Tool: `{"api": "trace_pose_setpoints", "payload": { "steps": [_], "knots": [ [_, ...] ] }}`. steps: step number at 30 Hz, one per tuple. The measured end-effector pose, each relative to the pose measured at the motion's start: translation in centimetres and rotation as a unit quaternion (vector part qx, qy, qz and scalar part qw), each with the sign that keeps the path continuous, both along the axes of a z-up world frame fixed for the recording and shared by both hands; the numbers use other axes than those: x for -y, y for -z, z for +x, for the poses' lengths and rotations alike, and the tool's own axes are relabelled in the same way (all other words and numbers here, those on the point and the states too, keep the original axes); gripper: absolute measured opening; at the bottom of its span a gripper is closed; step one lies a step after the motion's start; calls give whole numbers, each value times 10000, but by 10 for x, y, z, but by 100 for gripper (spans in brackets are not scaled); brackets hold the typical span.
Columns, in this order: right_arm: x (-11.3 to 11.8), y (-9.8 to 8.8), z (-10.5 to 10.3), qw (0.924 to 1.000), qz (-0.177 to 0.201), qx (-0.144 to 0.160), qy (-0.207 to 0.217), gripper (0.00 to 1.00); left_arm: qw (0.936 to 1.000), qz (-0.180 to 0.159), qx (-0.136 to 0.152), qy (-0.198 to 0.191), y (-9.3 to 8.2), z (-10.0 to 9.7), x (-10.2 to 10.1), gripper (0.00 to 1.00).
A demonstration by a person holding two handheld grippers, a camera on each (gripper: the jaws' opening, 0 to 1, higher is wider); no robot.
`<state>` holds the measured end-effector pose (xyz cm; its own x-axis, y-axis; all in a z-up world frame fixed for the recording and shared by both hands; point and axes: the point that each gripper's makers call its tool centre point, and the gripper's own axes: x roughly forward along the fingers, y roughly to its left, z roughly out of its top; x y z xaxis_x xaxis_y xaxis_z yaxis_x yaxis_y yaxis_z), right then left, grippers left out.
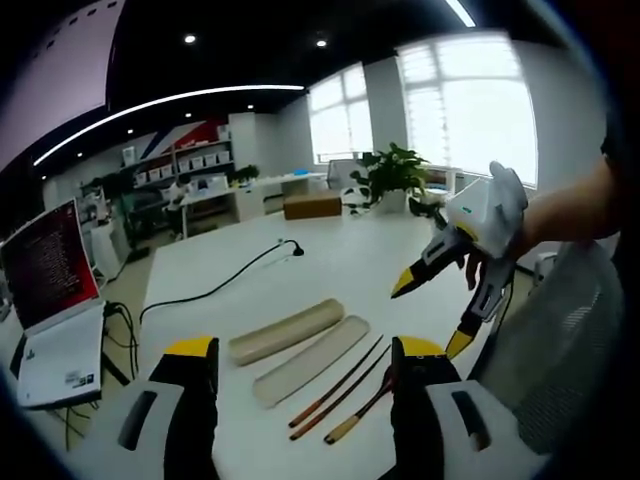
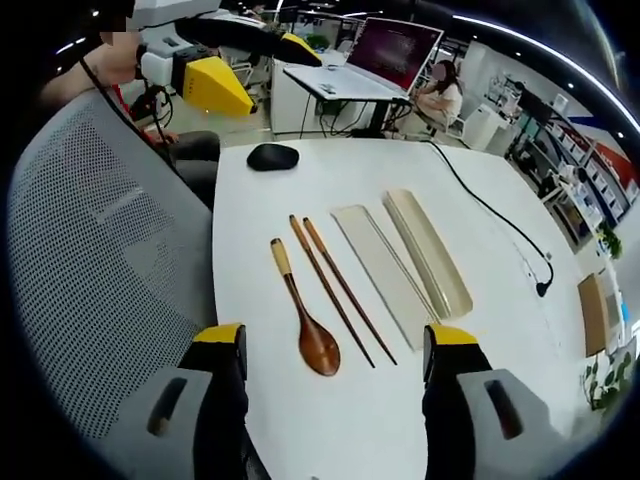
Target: Arrange the utensils inside the cutlery case until each visible utensil rests in its matching compartment.
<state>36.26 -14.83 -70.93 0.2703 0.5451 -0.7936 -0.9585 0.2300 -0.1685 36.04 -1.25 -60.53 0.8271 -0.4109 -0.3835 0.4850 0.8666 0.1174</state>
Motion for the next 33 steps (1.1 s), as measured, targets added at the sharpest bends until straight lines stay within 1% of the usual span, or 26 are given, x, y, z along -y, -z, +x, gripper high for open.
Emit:
{"api": "trace_pose_setpoints", "payload": {
  "steps": [5,14,16,18,20,22,23,25,33],
  "knots": [
    [-1,2,-2,10000,36,-42,-19,69,10000,11,-21,20,1,-1,1,72],
    [1,5,-4,10000,-19,-85,-18,69,9999,111,-31,79,2,-2,4,72],
    [1,5,-4,10000,-20,-93,-24,69,9998,158,11,78,-1,-2,4,72],
    [0,4,-4,10000,-24,-91,-34,69,9999,75,45,76,-5,-3,5,72],
    [-1,3,-3,9999,-22,-92,-50,69,10000,59,-15,35,-9,-6,5,73],
    [-1,2,-3,9999,-18,-93,-65,69,9999,60,126,81,-20,-10,8,74],
    [-2,2,-2,9999,-19,-92,-71,69,9999,26,125,90,-22,-11,8,73],
    [-2,2,-1,9999,-35,-95,-82,69,9998,-167,52,118,-24,-15,9,74],
    [-9,2,1,9998,-56,-73,-169,69,9997,-178,155,-91,-31,-24,-6,74]
  ]
}}
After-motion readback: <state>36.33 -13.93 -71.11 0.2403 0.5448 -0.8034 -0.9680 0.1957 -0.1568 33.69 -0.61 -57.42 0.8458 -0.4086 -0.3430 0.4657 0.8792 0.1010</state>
